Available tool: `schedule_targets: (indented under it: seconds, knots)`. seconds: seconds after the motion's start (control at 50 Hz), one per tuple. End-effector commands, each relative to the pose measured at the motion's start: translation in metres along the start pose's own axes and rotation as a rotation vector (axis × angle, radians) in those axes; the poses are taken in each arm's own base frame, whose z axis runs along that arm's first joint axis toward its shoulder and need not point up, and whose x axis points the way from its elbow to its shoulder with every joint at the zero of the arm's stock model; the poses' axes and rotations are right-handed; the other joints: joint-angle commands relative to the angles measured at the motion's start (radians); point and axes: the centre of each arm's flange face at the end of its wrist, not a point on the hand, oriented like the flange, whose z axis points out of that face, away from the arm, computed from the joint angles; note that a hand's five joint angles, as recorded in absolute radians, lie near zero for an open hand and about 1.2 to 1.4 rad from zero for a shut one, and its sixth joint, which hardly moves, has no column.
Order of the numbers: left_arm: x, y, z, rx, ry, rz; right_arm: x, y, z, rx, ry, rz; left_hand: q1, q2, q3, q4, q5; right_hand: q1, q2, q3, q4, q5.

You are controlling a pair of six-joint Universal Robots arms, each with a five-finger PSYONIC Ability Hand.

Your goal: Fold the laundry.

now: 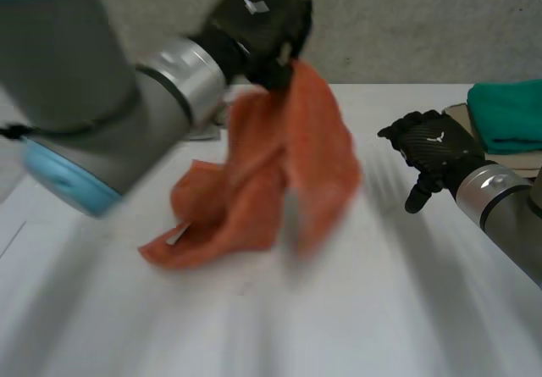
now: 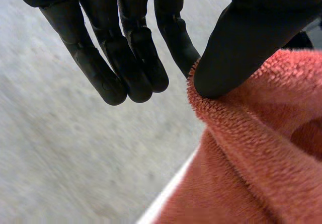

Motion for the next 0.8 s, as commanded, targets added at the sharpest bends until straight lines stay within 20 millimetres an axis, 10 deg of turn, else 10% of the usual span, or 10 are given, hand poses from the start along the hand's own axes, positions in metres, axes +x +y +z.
schedule_targets:
  seconds: [0.02, 0.04, 0.24, 0.46, 0.8]
  knots:
    - [0.033, 0.090, 0.015, -0.234, 0.017, 0.052, 0.009, -0.002, 0.000, -0.012, 0.033, 0.011, -0.653, -0.718, -0.709, -0.718, -0.689, -0.051, -0.032, -0.029, -0.039, -0.048]
    - [0.036, 0.092, 0.012, -0.244, 0.037, 0.044, 0.010, -0.002, 0.001, -0.020, 0.043, 0.012, -0.956, -1.021, -1.012, -1.020, -0.992, -0.051, -0.032, -0.029, -0.039, -0.048]
    - [-0.033, 0.065, -0.029, -0.270, -0.158, -0.077, 0.001, -0.005, -0.013, -0.149, 0.008, 0.034, -0.956, -1.021, -1.012, -1.020, -0.992, -0.051, -0.032, -0.029, -0.039, -0.048]
    - [-0.083, 0.149, -0.055, -0.530, -0.183, -0.027, -0.033, 0.001, -0.060, -0.433, -0.092, 0.092, -0.956, -1.021, -1.012, -1.020, -0.992, -0.051, -0.032, -0.029, -0.039, -0.048]
    - [-0.065, 0.210, -0.042, -0.674, 0.105, 0.134, -0.040, 0.055, -0.018, -0.255, 0.088, 0.029, -0.956, -1.021, -1.012, -1.020, -0.992, -0.045, -0.026, -0.023, -0.033, -0.042]
